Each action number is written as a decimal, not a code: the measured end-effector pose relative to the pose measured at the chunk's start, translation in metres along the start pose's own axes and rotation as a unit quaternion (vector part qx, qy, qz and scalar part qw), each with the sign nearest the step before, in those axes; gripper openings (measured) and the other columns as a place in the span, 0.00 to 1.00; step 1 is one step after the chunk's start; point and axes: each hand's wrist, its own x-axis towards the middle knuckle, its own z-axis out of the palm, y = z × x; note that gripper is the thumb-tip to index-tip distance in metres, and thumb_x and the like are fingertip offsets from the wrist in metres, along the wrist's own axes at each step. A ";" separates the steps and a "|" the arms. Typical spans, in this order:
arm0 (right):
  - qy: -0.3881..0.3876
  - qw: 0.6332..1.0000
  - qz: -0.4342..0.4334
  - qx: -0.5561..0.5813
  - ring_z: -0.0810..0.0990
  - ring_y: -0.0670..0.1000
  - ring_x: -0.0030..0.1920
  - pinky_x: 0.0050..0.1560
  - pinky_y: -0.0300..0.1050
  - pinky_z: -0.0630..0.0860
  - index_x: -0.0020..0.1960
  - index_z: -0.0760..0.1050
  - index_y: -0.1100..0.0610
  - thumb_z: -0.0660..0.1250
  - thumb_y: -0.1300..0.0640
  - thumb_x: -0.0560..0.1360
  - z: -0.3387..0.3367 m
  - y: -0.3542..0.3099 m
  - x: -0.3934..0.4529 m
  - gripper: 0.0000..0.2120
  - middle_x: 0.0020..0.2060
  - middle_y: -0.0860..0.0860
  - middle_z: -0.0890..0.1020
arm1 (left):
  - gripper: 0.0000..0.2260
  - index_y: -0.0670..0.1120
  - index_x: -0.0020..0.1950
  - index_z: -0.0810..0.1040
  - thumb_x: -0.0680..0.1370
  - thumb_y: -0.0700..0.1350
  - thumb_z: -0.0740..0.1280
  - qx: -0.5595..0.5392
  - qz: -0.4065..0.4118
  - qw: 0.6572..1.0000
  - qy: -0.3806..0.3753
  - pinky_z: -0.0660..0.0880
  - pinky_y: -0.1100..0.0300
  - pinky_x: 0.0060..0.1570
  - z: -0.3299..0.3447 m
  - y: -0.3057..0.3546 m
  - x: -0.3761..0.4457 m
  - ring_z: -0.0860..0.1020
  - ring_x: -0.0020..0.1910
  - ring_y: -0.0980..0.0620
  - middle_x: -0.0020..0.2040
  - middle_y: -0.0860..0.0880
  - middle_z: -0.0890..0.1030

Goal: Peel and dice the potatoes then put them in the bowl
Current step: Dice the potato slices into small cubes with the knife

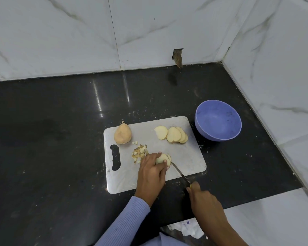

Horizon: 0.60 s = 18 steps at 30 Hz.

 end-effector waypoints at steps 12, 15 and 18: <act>0.048 0.998 -0.044 0.028 0.74 0.51 0.37 0.37 0.43 0.68 0.53 0.67 0.56 0.45 0.48 0.83 -0.019 -0.026 0.023 0.16 0.38 0.49 0.73 | 0.04 0.41 0.42 0.84 0.69 0.36 0.75 0.016 -0.009 1.000 0.001 0.70 0.58 0.52 -0.003 0.003 -0.003 0.77 0.49 0.45 0.47 0.42 0.80; 0.036 0.998 -0.049 0.008 0.71 0.51 0.37 0.38 0.43 0.65 0.49 0.62 0.55 0.45 0.49 0.83 -0.017 -0.032 0.028 0.13 0.38 0.49 0.71 | 0.03 0.41 0.42 0.84 0.69 0.36 0.75 0.010 -0.009 1.000 0.000 0.74 0.56 0.50 -0.003 0.003 -0.003 0.78 0.48 0.45 0.47 0.43 0.80; 0.026 0.999 -0.043 -0.002 0.73 0.51 0.39 0.39 0.44 0.67 0.50 0.62 0.55 0.44 0.49 0.83 -0.016 -0.027 0.024 0.12 0.39 0.49 0.72 | 0.03 0.41 0.42 0.84 0.69 0.36 0.75 0.009 -0.012 1.000 0.000 0.75 0.54 0.50 -0.003 0.003 -0.003 0.78 0.49 0.45 0.47 0.42 0.80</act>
